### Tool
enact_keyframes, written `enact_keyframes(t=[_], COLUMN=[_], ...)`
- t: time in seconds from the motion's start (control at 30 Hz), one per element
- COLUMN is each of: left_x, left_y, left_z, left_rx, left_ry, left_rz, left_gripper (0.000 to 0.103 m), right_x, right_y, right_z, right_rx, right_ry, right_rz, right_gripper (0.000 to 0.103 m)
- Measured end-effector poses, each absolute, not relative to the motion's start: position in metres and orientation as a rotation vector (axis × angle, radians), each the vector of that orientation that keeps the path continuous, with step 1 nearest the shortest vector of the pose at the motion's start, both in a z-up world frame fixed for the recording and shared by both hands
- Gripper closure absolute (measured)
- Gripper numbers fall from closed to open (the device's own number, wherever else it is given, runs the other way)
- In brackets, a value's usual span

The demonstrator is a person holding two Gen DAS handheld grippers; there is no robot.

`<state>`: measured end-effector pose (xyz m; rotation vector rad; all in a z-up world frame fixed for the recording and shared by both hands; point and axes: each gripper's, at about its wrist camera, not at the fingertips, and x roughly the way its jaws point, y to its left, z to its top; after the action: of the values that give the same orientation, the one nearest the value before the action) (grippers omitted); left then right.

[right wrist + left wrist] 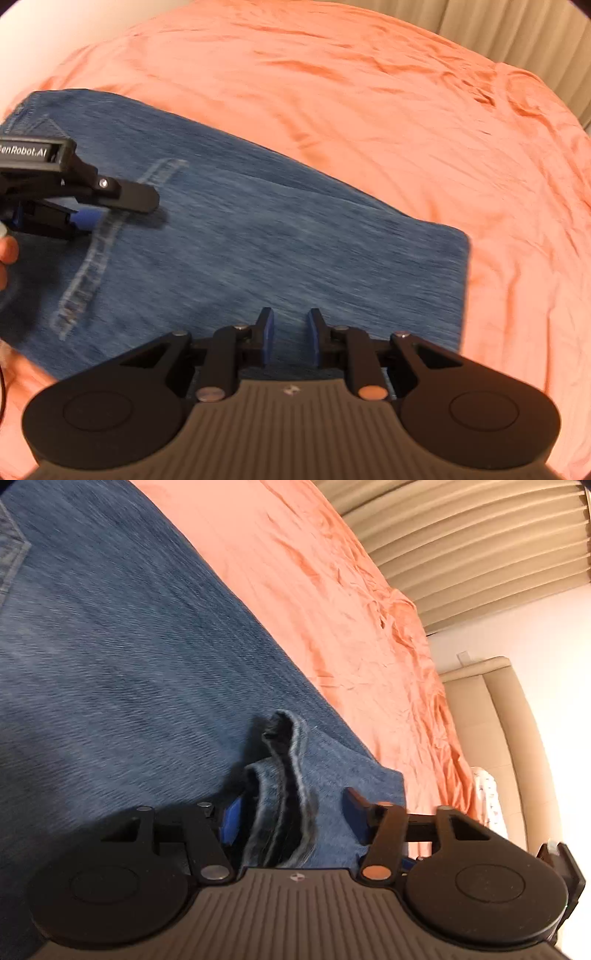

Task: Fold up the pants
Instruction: 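Grasp the folded hem with the left gripper and straighten it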

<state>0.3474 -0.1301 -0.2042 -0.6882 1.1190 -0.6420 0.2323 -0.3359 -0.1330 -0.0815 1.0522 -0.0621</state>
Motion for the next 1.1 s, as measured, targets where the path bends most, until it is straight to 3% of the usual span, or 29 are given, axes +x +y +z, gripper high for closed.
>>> enact_keyframes(t=[0.03, 0.07, 0.2, 0.4, 0.5, 0.7, 0.93, 1.1], left_x=[0.348, 0.348, 0.328, 0.255, 0.273, 0.336, 0.356, 0.357], left_y=[-0.132, -0.134, -0.148, -0.203, -0.210, -0.169, -0.166, -0.159], left_z=[-0.204, -0.201, -0.162, -0.084, -0.098, -0.157, -0.177, -0.179], left_rx=[-0.678, -0.659, -0.492, 0.213, 0.243, 0.014, -0.086, -0.091], left_ry=[1.118, 1.108, 0.931, 0.432, 0.553, 0.892, 0.950, 0.969], left_rz=[-0.642, -0.650, -0.765, -0.830, -0.805, -0.708, -0.701, -0.690], left_gripper=[0.062, 0.079, 0.084, 0.084, 0.084, 0.083, 0.079, 0.071], right_x=[0.232, 0.231, 0.224, 0.211, 0.206, 0.204, 0.242, 0.277], right_y=[-0.340, -0.344, -0.362, -0.401, -0.417, -0.430, -0.460, -0.476], right_z=[-0.134, -0.134, -0.136, -0.129, -0.125, -0.125, -0.128, -0.156], right_rx=[-0.084, -0.086, -0.105, -0.037, 0.032, 0.081, 0.136, 0.200], right_ry=[1.055, 1.056, 1.055, 1.020, 1.004, 0.983, 0.914, 0.937], right_rz=[-0.072, -0.080, -0.120, -0.201, -0.224, -0.233, -0.280, -0.318], right_gripper=[0.089, 0.089, 0.088, 0.087, 0.085, 0.086, 0.098, 0.100])
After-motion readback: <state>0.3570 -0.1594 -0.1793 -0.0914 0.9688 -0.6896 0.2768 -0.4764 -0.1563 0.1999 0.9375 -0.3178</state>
